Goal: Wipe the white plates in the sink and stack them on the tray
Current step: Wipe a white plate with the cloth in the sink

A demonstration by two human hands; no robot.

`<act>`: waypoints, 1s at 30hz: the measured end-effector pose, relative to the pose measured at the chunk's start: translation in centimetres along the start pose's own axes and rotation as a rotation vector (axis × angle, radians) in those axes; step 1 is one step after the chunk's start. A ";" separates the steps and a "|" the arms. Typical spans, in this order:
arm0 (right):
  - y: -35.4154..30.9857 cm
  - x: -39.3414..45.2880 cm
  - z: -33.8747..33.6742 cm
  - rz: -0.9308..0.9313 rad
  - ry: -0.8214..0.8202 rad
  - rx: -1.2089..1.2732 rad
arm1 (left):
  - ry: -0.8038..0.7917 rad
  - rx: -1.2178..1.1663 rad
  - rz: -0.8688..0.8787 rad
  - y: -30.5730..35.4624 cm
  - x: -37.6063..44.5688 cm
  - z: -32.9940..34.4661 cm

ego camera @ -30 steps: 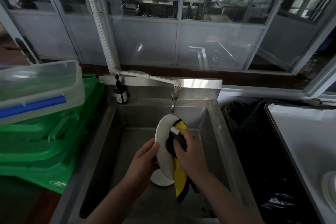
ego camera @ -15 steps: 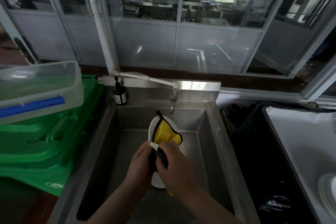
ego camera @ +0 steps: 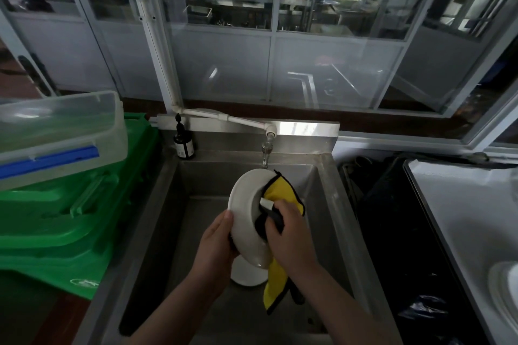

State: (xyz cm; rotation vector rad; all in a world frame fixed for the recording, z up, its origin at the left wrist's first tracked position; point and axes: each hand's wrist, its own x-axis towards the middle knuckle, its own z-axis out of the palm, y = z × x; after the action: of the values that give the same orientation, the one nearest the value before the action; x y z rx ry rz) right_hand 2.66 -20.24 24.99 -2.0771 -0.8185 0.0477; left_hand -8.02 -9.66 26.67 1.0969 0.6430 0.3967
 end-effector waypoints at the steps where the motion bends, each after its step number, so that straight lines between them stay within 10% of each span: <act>1: 0.3 0.1 -0.2 0.012 0.003 -0.006 | 0.004 0.000 -0.004 0.1 0.0 0.0; 30: 5.9 2.5 -2.1 0.728 0.140 0.355 | -0.004 -0.013 -0.011 0.7 1.4 -0.2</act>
State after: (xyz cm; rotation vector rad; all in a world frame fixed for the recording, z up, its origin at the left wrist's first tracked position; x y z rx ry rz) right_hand 8.49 -22.69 22.49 -1.9034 0.0640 0.4067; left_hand -7.12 -8.38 26.84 1.0809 0.6418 0.3884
